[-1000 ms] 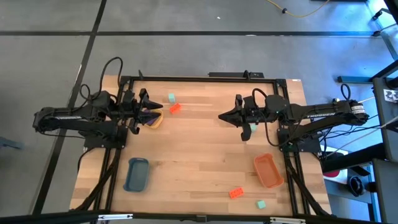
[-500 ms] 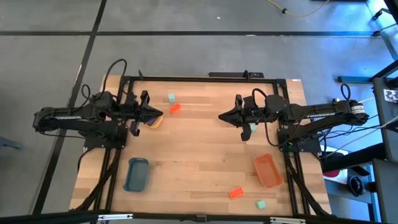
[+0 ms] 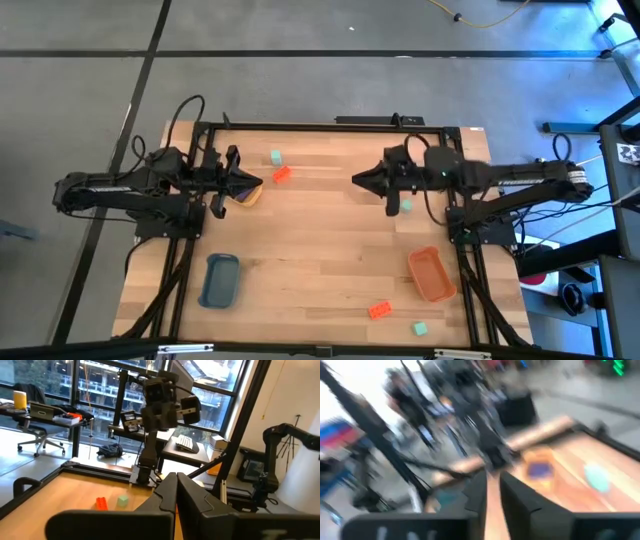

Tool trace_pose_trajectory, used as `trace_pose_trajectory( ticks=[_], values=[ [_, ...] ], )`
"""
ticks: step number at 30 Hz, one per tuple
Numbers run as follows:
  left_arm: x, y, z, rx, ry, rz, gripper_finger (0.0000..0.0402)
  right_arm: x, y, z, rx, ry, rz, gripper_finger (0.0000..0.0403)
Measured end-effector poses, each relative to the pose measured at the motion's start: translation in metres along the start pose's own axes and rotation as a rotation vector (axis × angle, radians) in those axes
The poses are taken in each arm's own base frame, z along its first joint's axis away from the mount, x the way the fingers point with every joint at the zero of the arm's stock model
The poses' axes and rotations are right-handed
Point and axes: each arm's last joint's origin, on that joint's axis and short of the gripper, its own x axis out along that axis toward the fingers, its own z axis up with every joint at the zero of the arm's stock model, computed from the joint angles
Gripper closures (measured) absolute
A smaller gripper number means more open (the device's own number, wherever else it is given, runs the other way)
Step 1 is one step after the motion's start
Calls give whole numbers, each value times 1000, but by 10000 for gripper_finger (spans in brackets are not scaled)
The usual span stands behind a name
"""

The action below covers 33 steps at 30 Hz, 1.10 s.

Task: Sort & place blocks by color
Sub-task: Put the top right light blue wooden block into the orange bin

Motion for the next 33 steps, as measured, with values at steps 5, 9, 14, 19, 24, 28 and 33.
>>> trace_pose_trajectory(
  ticks=[5, 9, 14, 19, 24, 28, 33],
  values=[
    [0, 0, 0, -3, 1, 0, 401, -10, -19, 16, 9, 349, -343, 257],
    [0, 0, 0, -4, 1, 1, 401, -22, -46, -7, 116, 727, -623, 179],
    [0, 0, 0, 0, 3, 3, 401, -36, -70, -62, 166, 1088, -779, 120],
    [0, 0, 0, 1, 3, 3, 401, -38, -89, -112, 234, 1168, -718, 101],
    [0, 0, 0, 1, 3, 5, 401, -35, -103, -140, 193, 1149, -713, 100],
    [0, 1, 0, 1, -3, 25, 401, -31, -110, -150, 134, 1153, -763, 100],
    [0, 1, 0, 1, -2, 25, 401, -24, -121, -161, 90, 1206, -759, 100]
  ],
)
